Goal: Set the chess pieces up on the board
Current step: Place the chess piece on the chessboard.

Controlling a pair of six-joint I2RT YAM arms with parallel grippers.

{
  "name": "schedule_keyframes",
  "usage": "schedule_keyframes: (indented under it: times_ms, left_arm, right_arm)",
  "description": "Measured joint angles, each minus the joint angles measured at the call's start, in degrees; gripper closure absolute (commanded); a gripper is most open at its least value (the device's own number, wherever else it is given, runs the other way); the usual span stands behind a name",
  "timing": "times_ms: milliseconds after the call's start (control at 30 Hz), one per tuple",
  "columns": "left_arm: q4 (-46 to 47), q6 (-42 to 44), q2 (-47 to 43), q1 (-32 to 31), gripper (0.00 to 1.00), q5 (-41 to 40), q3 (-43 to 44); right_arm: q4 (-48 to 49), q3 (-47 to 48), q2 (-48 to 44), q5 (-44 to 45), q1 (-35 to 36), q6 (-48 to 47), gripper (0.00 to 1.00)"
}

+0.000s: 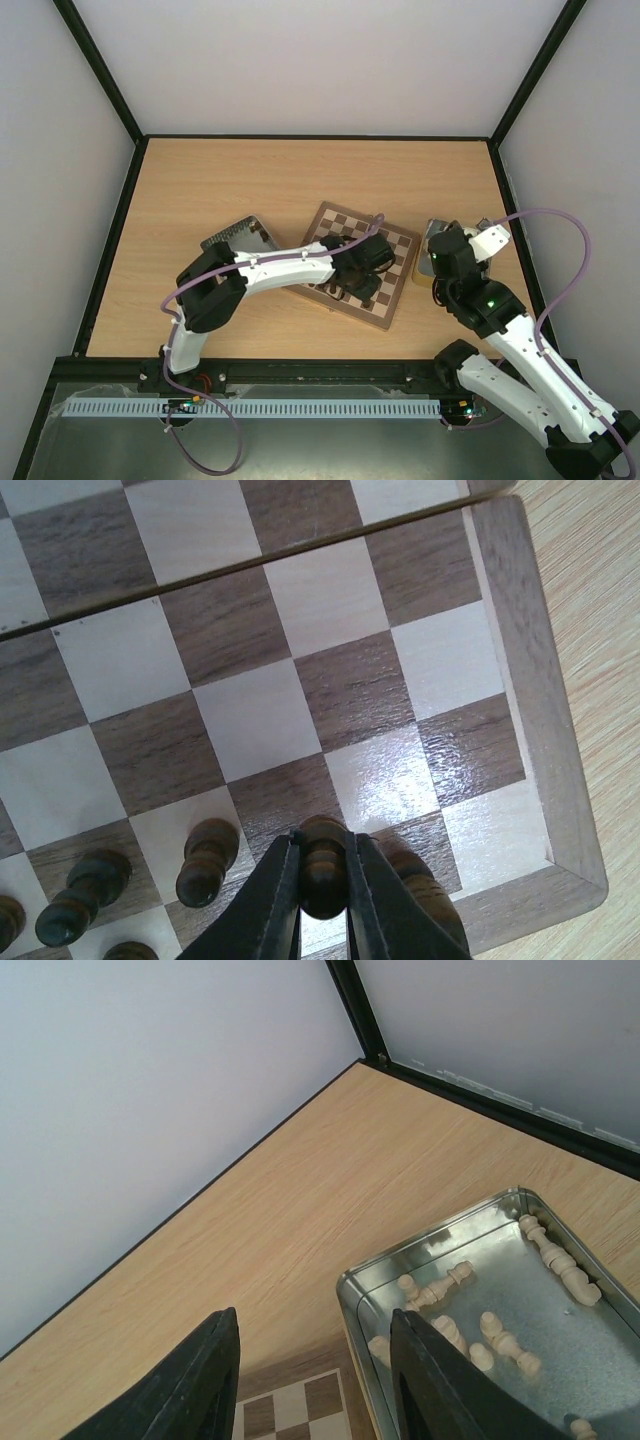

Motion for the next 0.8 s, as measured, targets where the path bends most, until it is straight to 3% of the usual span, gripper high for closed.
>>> schedule_keyframes:
  times_ms: [800]
  left_arm:
    - [-3.52, 0.42, 4.5, 0.0, 0.82, 0.15, 3.65]
  right_arm:
    - [0.31, -0.31, 1.55, -1.81, 0.0, -0.22, 0.59]
